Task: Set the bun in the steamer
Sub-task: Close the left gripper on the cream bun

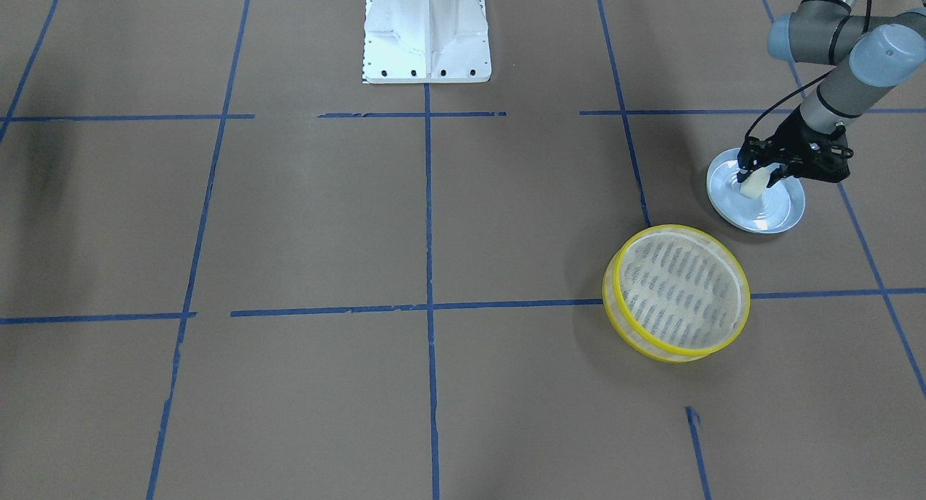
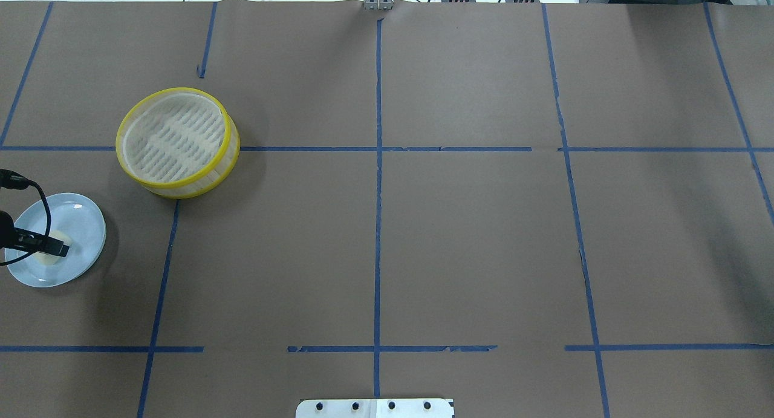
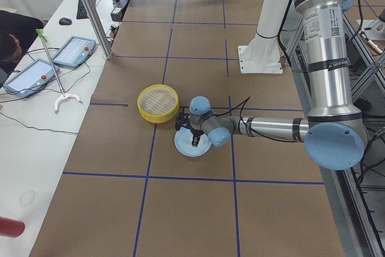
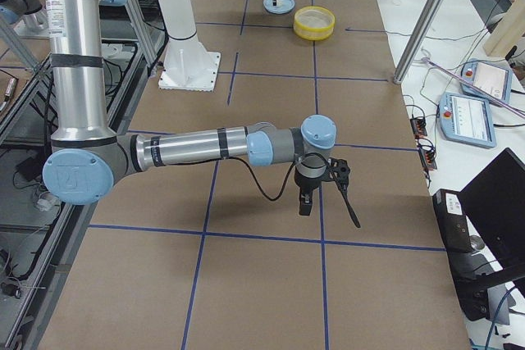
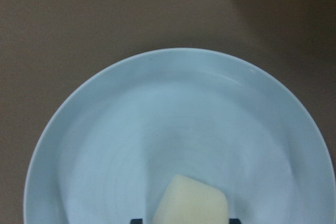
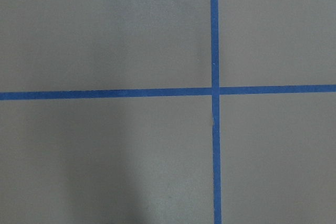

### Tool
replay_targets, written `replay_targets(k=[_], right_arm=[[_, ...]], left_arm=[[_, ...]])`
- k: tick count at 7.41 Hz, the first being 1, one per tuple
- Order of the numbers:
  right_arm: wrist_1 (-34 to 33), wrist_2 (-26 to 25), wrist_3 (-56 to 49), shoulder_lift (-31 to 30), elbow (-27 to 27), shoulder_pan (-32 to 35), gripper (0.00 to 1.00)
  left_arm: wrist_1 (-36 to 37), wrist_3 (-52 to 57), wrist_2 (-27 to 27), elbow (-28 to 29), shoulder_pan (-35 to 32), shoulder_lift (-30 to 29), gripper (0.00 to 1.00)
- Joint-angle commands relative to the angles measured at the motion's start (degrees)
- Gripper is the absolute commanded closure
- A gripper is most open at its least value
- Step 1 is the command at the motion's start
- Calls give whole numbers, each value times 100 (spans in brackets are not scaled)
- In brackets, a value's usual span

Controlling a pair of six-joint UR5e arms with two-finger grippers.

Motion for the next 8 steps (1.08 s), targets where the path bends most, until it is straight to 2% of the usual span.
replay_targets(k=[1, 4, 6, 8], right_arm=[[0, 0, 0, 0, 0, 0, 0], [0, 0, 0, 0, 0, 0, 0], [0, 0, 0, 0, 0, 0, 0], [0, 0, 0, 0, 0, 0, 0]], left_arm=[[0, 0, 0, -10, -1, 1, 51], [0, 0, 0, -28, -9, 1, 54], [-9, 0, -9, -54, -9, 44, 63], [0, 0, -17, -81, -9, 53, 63]])
